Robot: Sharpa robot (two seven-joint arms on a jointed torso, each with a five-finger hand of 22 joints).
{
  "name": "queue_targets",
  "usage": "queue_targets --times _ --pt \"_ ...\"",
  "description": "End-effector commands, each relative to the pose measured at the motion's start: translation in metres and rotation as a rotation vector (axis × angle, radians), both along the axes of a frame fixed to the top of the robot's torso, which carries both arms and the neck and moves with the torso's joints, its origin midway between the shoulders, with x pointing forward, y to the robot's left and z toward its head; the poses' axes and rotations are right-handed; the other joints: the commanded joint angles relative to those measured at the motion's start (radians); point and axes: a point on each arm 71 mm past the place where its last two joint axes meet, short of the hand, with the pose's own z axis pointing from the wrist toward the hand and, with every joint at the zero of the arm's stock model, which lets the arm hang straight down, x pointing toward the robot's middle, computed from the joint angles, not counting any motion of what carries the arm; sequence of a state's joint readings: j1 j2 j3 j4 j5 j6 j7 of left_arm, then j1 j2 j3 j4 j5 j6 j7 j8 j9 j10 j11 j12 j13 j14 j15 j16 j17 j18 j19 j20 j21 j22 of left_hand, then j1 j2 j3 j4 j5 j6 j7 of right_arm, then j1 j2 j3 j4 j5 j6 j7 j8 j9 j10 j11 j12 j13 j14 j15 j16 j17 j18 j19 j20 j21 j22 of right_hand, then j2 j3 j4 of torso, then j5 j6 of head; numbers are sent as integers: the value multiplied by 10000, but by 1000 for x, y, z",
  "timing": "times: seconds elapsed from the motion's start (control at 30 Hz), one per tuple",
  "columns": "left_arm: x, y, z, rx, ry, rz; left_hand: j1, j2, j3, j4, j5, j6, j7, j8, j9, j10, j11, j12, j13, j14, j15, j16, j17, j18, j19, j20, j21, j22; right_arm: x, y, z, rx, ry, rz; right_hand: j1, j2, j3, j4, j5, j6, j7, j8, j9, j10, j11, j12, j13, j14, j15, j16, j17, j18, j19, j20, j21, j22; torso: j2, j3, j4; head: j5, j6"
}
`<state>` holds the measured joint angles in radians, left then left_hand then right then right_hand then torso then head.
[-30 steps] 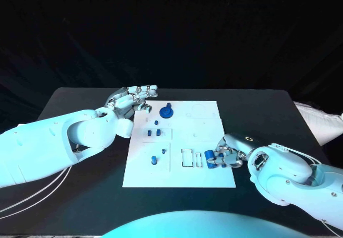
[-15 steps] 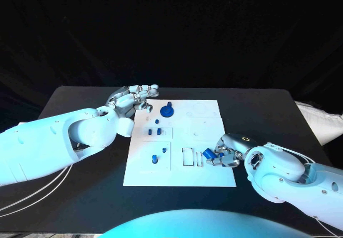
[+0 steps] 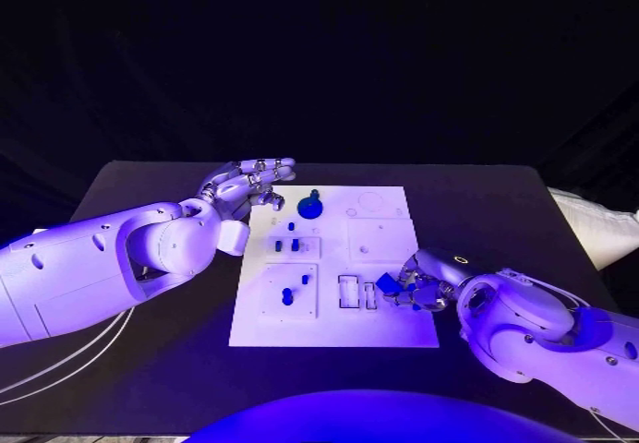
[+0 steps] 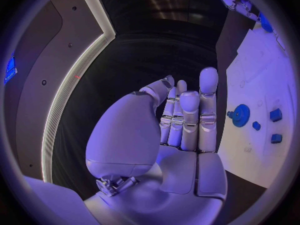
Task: Assemble the parts on the task board
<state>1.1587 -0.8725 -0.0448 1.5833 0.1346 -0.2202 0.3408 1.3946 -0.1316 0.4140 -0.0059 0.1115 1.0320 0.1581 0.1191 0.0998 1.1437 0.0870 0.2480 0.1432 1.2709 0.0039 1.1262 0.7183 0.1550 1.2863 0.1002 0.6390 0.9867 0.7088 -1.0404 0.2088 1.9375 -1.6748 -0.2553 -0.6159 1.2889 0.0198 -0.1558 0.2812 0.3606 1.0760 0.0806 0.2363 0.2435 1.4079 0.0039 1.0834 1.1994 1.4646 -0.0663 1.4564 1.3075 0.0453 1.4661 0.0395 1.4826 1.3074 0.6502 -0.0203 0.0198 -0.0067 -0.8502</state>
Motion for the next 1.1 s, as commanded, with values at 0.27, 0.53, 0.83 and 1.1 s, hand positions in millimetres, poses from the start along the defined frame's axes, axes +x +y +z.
queue_targets --times 0.27,0.53,0.83,1.1 --pt "-1 -4 0 -116 -25 -252 -34 77 -44 -21 66 -27 41 60 -13 -60 -2 51 12 -43 6 -23 -14 119 -37 30 -80 -24 -4 11 16 1692 252 -602 -81 108 -218 93 311 -13 -49 97 171 37 -80 -51 44 694 -56 50 558 -144 452 -39 52 1417 11 -12 26 -32 78" --pt "-1 -6 -1 -121 -8 -320 -42 81 -47 -16 67 -31 43 59 -15 -66 -1 54 13 -45 8 -22 -17 117 -34 31 -73 -19 -3 28 11 1772 1019 -193 -514 220 -469 106 212 -86 -48 125 299 21 -74 -193 28 685 -50 26 519 -136 433 -34 29 1389 10 -17 25 -9 82" --pt "-1 -8 -2 -86 0 -399 -42 81 -47 -16 67 -31 43 59 -15 -66 -1 54 13 -45 8 -22 -17 117 -34 31 -73 -19 -1 44 4 1701 1448 167 -784 338 -653 108 -134 -120 -58 167 414 33 -77 -244 65 683 -52 18 510 -134 428 -33 24 1386 20 -10 48 13 22" --pt "-1 -8 -2 -67 -20 -399 -51 89 -51 -10 68 -28 41 62 -17 -74 0 61 13 -47 9 -21 -21 119 -37 32 -87 -26 2 48 0 1625 1405 206 -798 371 -660 105 -134 -113 -63 178 430 40 -81 -235 80 684 -54 22 518 -134 429 -34 25 1387 11 -10 43 43 1"
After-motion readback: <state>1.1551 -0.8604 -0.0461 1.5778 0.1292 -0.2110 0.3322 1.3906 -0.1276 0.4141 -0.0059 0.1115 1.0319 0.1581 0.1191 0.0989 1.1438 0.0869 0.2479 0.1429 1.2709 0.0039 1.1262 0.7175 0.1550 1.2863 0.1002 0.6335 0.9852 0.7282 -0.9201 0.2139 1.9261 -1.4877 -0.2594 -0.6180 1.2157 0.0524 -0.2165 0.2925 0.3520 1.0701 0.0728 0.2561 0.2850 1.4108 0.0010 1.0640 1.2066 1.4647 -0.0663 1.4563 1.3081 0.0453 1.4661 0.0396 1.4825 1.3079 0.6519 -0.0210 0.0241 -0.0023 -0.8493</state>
